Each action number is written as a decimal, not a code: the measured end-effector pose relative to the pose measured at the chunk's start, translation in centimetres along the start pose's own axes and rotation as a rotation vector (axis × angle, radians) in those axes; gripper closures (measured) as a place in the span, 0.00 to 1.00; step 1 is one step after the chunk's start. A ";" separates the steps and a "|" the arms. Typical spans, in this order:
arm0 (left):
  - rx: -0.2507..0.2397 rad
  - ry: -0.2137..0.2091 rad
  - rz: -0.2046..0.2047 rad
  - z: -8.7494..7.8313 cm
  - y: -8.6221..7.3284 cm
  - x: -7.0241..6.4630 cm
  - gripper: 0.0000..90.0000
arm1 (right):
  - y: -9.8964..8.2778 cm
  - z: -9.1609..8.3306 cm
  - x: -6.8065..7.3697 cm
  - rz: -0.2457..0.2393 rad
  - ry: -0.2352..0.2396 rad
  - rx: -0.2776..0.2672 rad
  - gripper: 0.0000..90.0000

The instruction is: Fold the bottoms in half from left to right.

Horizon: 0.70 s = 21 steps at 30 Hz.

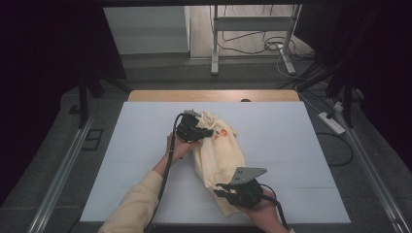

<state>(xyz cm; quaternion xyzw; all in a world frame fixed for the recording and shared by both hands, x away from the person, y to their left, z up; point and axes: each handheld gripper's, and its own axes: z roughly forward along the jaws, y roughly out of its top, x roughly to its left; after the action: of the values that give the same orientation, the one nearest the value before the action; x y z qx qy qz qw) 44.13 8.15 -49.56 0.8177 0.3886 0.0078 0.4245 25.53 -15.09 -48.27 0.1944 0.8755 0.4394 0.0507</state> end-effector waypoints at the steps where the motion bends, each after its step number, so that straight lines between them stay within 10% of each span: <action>1: 0.001 -0.001 -0.001 0.1 0.0 0.0 0.90 | 0.0 0.0 0.0 0.000 0.000 0.000 0.86; 21: 0.035 0.009 -0.004 2.7 0.2 -0.7 0.89 | -1.7 -1.1 -1.1 0.055 -0.039 0.011 0.86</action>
<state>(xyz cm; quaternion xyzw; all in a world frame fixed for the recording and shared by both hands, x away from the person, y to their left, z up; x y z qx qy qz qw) 44.67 5.75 -50.95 0.8242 0.3921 0.0038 0.4087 25.77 -17.24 -49.05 0.2274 0.8711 0.4318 0.0547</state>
